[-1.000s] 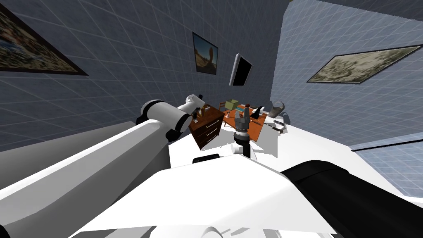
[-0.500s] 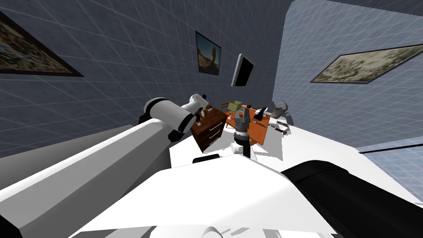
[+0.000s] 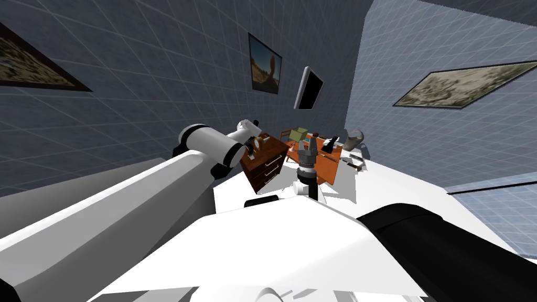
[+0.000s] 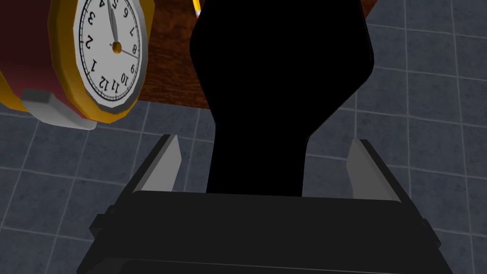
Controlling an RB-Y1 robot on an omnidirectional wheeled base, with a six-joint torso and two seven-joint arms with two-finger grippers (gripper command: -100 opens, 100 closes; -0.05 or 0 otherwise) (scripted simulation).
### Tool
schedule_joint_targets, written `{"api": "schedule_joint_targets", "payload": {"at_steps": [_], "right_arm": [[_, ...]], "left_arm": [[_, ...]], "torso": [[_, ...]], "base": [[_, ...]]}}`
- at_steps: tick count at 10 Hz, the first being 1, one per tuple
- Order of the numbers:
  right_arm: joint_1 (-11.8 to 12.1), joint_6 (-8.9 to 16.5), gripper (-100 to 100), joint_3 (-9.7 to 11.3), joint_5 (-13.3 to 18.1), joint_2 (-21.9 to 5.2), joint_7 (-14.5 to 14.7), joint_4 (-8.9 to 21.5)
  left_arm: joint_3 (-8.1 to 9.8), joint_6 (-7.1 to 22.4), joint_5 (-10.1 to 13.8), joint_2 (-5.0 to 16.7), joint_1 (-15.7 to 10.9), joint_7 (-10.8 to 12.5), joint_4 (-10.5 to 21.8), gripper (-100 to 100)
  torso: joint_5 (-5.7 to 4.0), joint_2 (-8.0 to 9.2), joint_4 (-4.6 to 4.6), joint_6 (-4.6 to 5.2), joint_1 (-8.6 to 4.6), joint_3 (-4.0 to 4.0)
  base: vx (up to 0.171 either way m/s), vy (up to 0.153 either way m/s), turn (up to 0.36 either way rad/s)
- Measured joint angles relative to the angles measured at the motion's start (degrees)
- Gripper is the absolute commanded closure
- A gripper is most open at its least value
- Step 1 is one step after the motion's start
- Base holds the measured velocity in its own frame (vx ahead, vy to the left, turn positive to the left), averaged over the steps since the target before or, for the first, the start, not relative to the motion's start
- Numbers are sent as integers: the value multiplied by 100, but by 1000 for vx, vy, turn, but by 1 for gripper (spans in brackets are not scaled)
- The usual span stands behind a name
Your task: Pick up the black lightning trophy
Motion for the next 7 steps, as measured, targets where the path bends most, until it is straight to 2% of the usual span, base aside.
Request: {"api": "schedule_joint_targets", "payload": {"at_steps": [1, 2, 3, 4, 5, 6, 7], "right_arm": [[0, 0, 0, 0, 0, 1, 0, 0], [0, 0, 0, 0, 0, 1, 0, 0], [0, 0, 0, 0, 0, 0, 0, 0], [0, 0, 0, 0, 0, 0, 0, 0], [0, 0, 0, 0, 0, 0, 0, 0], [0, 0, 0, -1, 0, 0, 0, 0], [0, 0, 0, -1, 0, -1, 0, 0]], "left_arm": [[93, -107, -51, 154, 131, -147, -63, -100], [239, -463, -53, 323, -80, -285, 52, -100], [285, -426, -76, 434, 70, -422, -69, -100], [345, -323, -117, 526, 195, -534, -61, -100], [456, -542, -140, 683, 111, -658, 72, -100], [502, -787, -159, 733, 9, -693, 146, -100], [524, -770, -157, 807, 111, -771, 164, -100]], "torso": [[-2, -9, -8, -2, -12, -9], [-6, -16, -5, 0, -22, -10], [-1, -24, -15, 2, -8, -19], [1, -28, -15, 2, 3, -21], [0, -24, -12, 2, -1, -18], [0, -24, -9, 8, 2, -16], [4, -30, -11, 7, 17, -20]], "base": [[-24, -168, -12], [-9, -118, 1], [-14, -89, -24], [-32, -106, -30], [-24, -80, 7], [-4, -30, -3], [0, 0, 0]]}}
